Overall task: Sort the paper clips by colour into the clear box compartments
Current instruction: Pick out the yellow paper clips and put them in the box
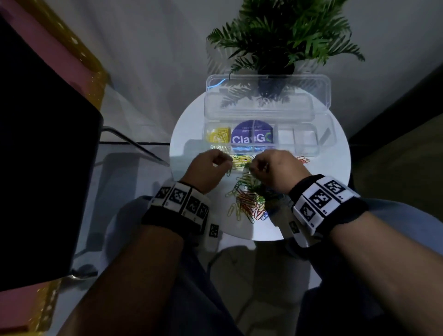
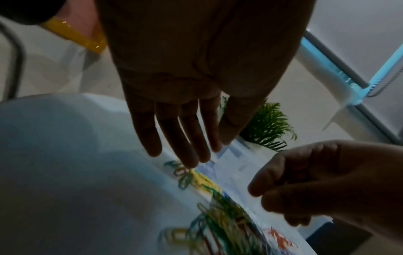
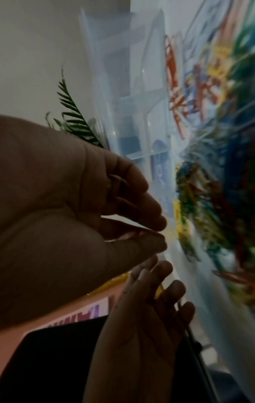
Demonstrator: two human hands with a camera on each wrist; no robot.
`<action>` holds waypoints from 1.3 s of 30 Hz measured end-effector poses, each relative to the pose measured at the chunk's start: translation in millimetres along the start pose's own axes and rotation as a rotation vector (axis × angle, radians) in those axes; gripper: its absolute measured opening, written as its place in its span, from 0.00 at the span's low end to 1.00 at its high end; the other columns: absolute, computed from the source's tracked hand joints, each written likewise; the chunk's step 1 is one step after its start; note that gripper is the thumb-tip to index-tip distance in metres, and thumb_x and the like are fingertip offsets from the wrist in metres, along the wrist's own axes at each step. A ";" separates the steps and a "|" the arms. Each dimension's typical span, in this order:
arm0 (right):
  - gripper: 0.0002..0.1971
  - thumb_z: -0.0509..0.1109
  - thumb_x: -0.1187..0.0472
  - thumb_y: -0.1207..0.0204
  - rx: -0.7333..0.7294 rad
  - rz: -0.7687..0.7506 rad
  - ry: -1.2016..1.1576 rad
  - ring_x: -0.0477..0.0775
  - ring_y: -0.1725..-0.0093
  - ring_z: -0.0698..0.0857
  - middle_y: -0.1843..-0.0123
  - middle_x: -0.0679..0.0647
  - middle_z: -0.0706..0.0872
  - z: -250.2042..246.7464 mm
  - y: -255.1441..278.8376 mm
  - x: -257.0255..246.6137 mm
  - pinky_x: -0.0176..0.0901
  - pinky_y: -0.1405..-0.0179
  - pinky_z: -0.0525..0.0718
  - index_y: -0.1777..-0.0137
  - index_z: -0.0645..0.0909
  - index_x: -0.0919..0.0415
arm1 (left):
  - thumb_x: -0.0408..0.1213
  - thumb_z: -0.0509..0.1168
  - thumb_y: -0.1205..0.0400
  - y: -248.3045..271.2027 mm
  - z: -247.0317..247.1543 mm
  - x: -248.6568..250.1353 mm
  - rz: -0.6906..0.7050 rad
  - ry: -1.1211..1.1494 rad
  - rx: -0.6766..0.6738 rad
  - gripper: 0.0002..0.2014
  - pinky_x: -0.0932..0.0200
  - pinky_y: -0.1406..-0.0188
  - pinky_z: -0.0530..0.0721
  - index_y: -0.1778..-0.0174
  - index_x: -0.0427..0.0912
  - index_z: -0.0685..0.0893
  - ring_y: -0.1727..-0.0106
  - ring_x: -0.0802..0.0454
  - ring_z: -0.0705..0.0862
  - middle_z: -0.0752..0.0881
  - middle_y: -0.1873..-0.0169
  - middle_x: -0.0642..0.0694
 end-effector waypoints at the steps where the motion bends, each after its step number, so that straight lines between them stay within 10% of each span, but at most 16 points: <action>1: 0.07 0.69 0.62 0.24 -0.079 -0.008 0.047 0.57 0.50 0.85 0.52 0.56 0.87 10.0 2.4 -0.4 0.39 0.54 0.76 0.50 0.87 0.59 | 0.30 0.67 0.22 5.5 3.7 -4.8 -0.027 0.007 -0.009 0.06 0.68 0.59 0.78 0.51 0.37 0.86 0.65 0.55 0.81 0.87 0.58 0.41; 11: 0.14 0.64 0.64 0.22 -0.081 0.054 0.091 0.62 0.39 0.80 0.38 0.61 0.79 26.7 -1.7 7.8 0.46 0.40 0.75 0.38 0.83 0.60 | 0.40 0.78 0.34 36.1 46.8 -25.4 -0.046 -0.564 -0.319 0.32 0.48 0.37 0.76 0.36 0.46 0.71 0.37 0.43 0.75 0.71 0.39 0.42; 17: 0.06 0.68 0.64 0.25 -0.046 0.043 0.039 0.58 0.47 0.83 0.49 0.59 0.86 23.5 0.2 5.4 0.37 0.55 0.71 0.51 0.85 0.63 | 0.36 0.76 0.29 27.0 29.7 -24.7 -0.010 -0.553 -0.229 0.20 0.57 0.45 0.73 0.44 0.43 0.78 0.42 0.45 0.79 0.78 0.43 0.42; 29: 0.09 0.70 0.58 0.26 -0.166 -0.026 0.110 0.62 0.48 0.83 0.49 0.61 0.84 54.4 1.7 -11.7 0.50 0.48 0.83 0.50 0.86 0.61 | 0.29 0.61 0.22 21.2 24.2 -26.4 -0.014 -0.505 -0.144 0.08 0.56 0.45 0.76 0.49 0.41 0.80 0.43 0.43 0.81 0.84 0.47 0.40; 35: 0.08 0.69 0.64 0.28 -0.120 0.057 0.129 0.64 0.48 0.84 0.48 0.64 0.84 51.0 -17.1 1.7 0.45 0.49 0.80 0.52 0.86 0.65 | 0.30 0.62 0.21 19.1 9.4 -39.4 -0.111 -0.165 -0.047 0.08 0.60 0.58 0.75 0.49 0.44 0.77 0.60 0.47 0.81 0.83 0.64 0.45; 39: 0.08 0.64 0.61 0.24 -0.044 0.069 0.042 0.59 0.55 0.81 0.53 0.60 0.82 44.5 -20.0 2.8 0.42 0.56 0.75 0.55 0.83 0.65 | 0.37 0.58 0.15 13.2 -0.4 -45.7 -0.376 0.506 0.065 0.08 0.62 0.68 0.76 0.59 0.43 0.78 0.68 0.53 0.79 0.81 0.66 0.46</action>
Point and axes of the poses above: each hand's wrist, its own y-axis away from the middle knuckle, its own z-axis out of the palm, x = y × z, the point moved 6 cm from there along -y, towards the middle knuckle
